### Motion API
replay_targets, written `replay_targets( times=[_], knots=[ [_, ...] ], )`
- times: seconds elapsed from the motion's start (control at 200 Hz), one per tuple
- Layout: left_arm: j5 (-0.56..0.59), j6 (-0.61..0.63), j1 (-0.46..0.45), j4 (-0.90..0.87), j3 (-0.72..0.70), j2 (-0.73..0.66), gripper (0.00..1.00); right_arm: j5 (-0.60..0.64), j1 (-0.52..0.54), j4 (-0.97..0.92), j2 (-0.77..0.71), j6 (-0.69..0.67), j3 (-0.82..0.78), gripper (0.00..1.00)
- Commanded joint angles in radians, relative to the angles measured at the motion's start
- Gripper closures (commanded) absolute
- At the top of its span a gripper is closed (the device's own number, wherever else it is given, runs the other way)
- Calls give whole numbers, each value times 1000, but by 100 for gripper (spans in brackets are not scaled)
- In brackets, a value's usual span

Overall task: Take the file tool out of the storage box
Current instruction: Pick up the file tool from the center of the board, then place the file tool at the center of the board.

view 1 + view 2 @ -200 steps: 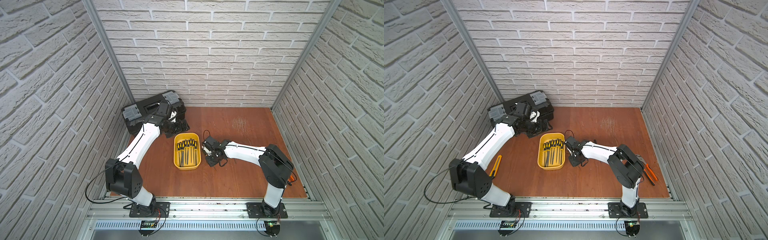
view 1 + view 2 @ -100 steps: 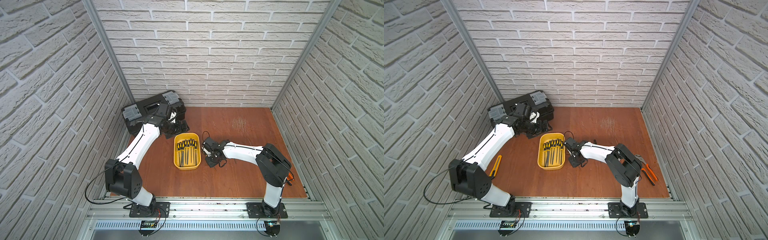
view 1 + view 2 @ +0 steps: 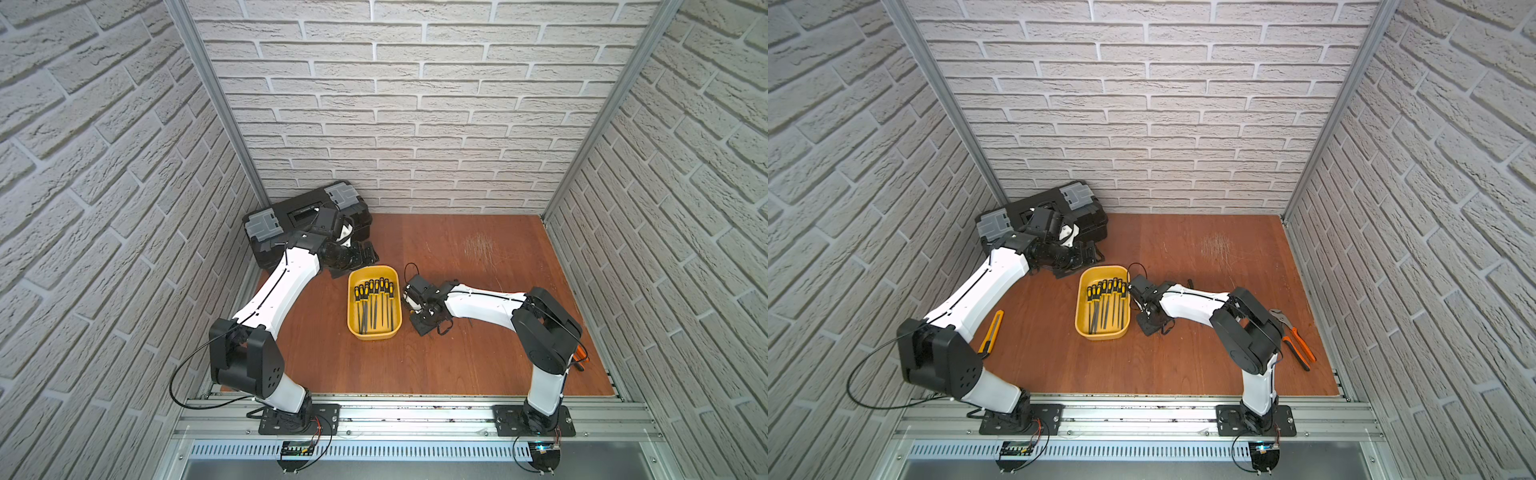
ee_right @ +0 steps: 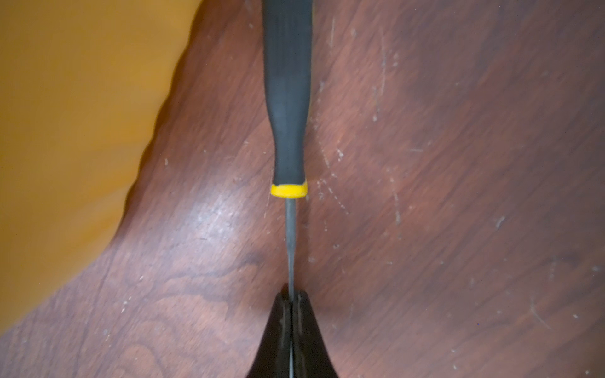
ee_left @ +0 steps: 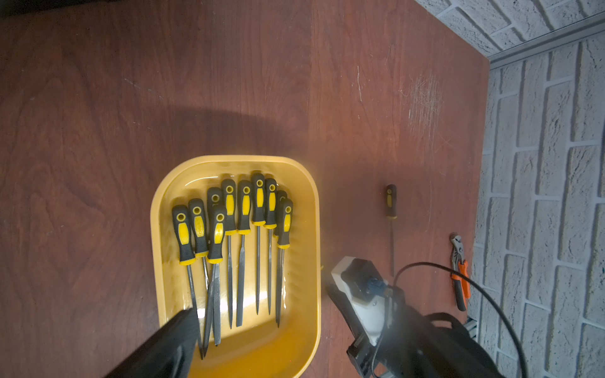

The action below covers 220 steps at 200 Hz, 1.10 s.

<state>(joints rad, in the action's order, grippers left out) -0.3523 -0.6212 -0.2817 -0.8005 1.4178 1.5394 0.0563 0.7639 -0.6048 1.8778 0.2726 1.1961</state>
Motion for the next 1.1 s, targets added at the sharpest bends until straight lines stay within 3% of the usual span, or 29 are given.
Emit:
replay_targets(
  times=[0.0, 0.415, 1.095],
  knots=[
    [2, 11, 6, 16, -16, -27, 1, 26, 6, -12, 9, 24, 10, 97],
    [-2, 8, 6, 21, -20, -32, 1, 128, -48, -35, -69, 132, -34, 97],
    [-9, 5, 6, 28, -26, -37, 2, 163, -189, -47, -131, 210, -70, 97]
  ],
)
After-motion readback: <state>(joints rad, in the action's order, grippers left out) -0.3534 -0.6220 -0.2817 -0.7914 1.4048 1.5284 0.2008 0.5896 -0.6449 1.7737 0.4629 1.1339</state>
